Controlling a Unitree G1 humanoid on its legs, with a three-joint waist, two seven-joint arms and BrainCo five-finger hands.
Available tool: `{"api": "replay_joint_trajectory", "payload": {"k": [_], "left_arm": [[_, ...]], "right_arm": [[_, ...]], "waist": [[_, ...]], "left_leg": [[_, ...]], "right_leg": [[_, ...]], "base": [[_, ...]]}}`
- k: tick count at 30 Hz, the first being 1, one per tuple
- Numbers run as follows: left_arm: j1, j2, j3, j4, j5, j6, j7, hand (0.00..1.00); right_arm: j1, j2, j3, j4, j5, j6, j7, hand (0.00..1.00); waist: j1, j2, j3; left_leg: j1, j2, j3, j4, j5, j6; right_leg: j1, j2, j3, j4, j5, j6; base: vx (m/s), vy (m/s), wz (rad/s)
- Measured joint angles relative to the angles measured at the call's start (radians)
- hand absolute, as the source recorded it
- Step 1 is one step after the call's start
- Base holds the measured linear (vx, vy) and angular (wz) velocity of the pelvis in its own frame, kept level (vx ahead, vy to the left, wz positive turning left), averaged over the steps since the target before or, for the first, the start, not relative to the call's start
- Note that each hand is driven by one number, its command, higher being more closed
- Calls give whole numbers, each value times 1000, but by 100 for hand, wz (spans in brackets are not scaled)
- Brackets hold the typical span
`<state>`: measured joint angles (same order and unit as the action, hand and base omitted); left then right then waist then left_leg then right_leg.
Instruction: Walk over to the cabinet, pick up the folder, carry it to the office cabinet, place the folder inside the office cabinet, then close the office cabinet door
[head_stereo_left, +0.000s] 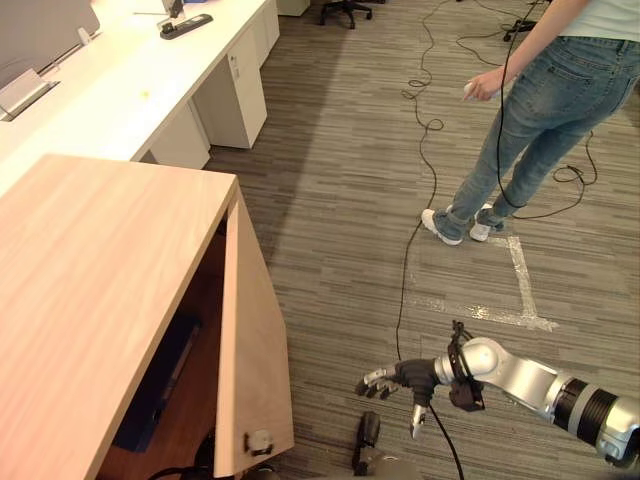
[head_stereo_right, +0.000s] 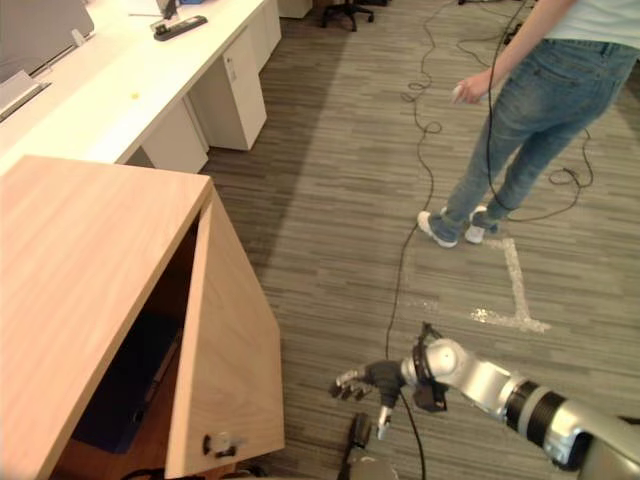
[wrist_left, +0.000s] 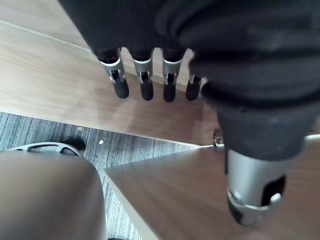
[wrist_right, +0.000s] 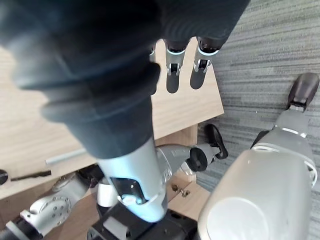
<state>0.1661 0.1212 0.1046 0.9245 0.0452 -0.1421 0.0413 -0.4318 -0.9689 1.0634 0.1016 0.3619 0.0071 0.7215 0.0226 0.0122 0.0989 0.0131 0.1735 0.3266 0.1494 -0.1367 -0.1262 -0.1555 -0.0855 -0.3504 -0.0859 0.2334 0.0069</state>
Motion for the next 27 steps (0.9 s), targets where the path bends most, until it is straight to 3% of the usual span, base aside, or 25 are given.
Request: {"api": "replay_joint_trajectory", "payload": {"k": [3, 8, 14, 16, 17, 18, 20, 22, 23, 24, 25, 26, 27], "left_arm": [[-1, 0, 45, 17, -4, 6, 3, 0], [0, -3, 121, 28, -25, 17, 10, 0], [2, -22, 257, 27, -100, 29, 44, 0], [6, -31, 289, 27, -110, 39, 52, 0], [17, -34, 300, 27, -111, 44, 54, 0], [26, -34, 301, 27, -111, 46, 54, 0], [47, -41, 296, 27, -111, 56, 54, 0], [68, -56, 289, 27, -110, 63, 54, 0], [78, -58, 276, 27, -110, 66, 56, 0], [78, -62, 260, 27, -110, 69, 60, 0], [81, -64, 254, 26, -111, 70, 61, 0], [83, -68, 246, 26, -110, 73, 65, 0], [81, -70, 239, 26, -108, 74, 67, 0]], "right_arm": [[10, 13, 31, -8, -28, 3, 16, 0], [11, 63, 76, -8, -53, 8, 27, 0], [-66, 240, 206, 120, -152, 6, 25, 0], [-87, 280, 225, 182, -175, 2, 10, 0], [-82, 295, 224, 209, -193, -4, -5, 0], [-76, 304, 222, 222, -200, -7, -12, 0], [-1, 355, 126, 326, -245, -22, -45, 0], [81, 443, -35, 477, -289, -27, -109, 0], [125, 512, -148, 571, -330, -30, -166, 0], [157, 591, -277, 679, -378, -35, -229, 0], [165, 634, -351, 742, -399, -39, -263, 0], [167, 720, -523, 874, -474, -45, -355, 0], [164, 756, -630, 935, -510, -47, -400, 0]], "waist": [[4, -2, -4], [34, -17, -12], [101, -51, -15], [136, -62, -6], [146, -66, -3], [144, -70, -2], [144, -86, 0], [140, -73, 1], [135, -73, 2], [130, -71, 4], [131, -70, 5], [131, -64, 7], [130, -58, 9]], "left_leg": [[-11, 9, -3, 16, -5, -5], [-15, 13, -9, 19, -5, -5], [-103, 21, -123, 89, -2, -2], [-137, 28, -148, 128, -18, 30], [-149, 46, -111, 141, -24, 82], [-147, 60, -70, 138, -24, 105], [-138, 78, 43, 101, -13, 114], [-153, 84, 76, 91, 2, 114], [-151, 67, 76, 55, 29, 105], [-141, 48, 66, 9, 64, 70], [-131, 34, 55, -21, 86, 56], [-108, 5, 31, -94, 138, 40], [-95, -9, 14, -129, 167, 35]], "right_leg": [[-2, 8, 0, 0, 5, -6], [-1, 12, -4, 0, 5, -6], [20, -6, -117, 1, 0, -11], [41, -14, -178, 1, -10, -18], [60, -20, -225, 1, -21, -11], [69, -28, -247, 1, -27, -5], [95, -83, -345, 1, -44, 1], [117, -103, -409, 1, -47, 11], [129, -120, -443, 1, -46, 24], [143, -135, -473, 1, -50, 29], [147, -141, -477, 1, -50, 30], [156, -153, -492, 4, -52, 33], [161, -160, -502, 9, -54, 36]], "base": [[32, 3, 0], [20, 0, 5], [-16, -17, 55], [-48, -6, 88], [-42, -15, 90], [-23, -33, 133], [40, 35, 136], [42, 108, 112], [72, 145, 127], [85, 133, 97], [104, 152, 80], [93, 122, 48], [134, 143, 62]]}}
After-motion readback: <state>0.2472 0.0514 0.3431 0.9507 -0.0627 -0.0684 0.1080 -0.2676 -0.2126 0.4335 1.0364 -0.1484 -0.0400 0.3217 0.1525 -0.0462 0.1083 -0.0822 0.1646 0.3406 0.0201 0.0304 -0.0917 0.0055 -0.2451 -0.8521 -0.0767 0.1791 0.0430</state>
